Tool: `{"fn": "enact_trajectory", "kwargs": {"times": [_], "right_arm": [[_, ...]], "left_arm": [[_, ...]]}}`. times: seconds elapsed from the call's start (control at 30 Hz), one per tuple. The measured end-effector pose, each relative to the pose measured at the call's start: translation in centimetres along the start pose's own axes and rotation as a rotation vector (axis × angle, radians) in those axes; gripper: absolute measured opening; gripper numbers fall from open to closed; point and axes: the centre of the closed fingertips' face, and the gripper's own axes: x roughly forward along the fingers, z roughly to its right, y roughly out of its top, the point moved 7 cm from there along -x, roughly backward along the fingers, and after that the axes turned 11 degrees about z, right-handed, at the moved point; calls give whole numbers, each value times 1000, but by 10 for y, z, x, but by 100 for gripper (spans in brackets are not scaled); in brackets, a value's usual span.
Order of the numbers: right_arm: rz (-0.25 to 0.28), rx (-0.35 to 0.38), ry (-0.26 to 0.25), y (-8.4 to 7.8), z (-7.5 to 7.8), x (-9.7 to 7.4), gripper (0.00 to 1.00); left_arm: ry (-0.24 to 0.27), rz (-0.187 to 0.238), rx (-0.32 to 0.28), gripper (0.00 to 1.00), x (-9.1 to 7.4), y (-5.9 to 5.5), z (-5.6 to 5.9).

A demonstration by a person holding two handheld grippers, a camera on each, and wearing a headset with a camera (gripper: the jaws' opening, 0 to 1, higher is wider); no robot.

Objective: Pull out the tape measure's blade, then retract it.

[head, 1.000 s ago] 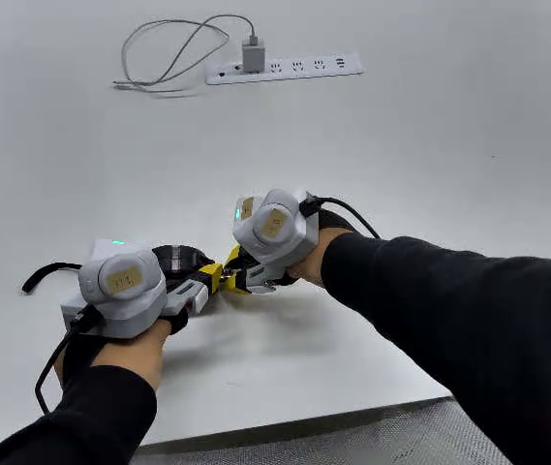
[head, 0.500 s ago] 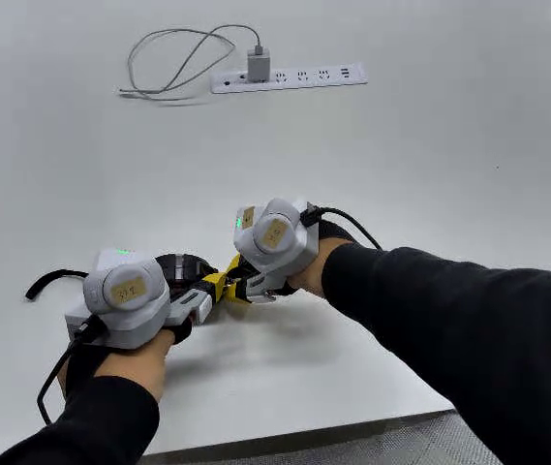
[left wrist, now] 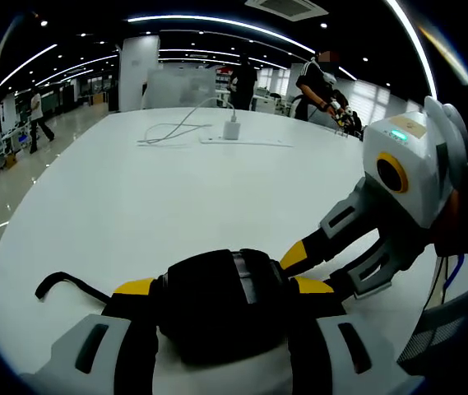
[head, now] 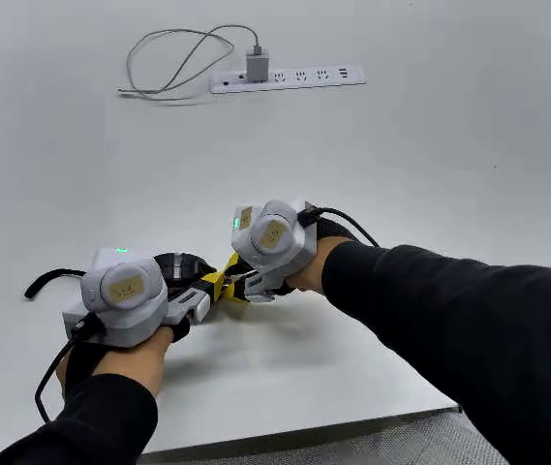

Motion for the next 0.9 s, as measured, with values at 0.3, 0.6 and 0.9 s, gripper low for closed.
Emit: {"fn": "enact_trajectory", "kwargs": {"times": [0.3,0.6,0.9], "right_arm": [[5,52,-42,-2,5,-22,22],[46,62,-99,1,6,-54,24],[83,113,-164,-5,-1,-95,33]], "left_arm": [[-49,12,-81,67,-9,8,-9],[-220,-3,-88,98,-17,14,-9],[-380,19,47,99,-33,24,-19]]}}
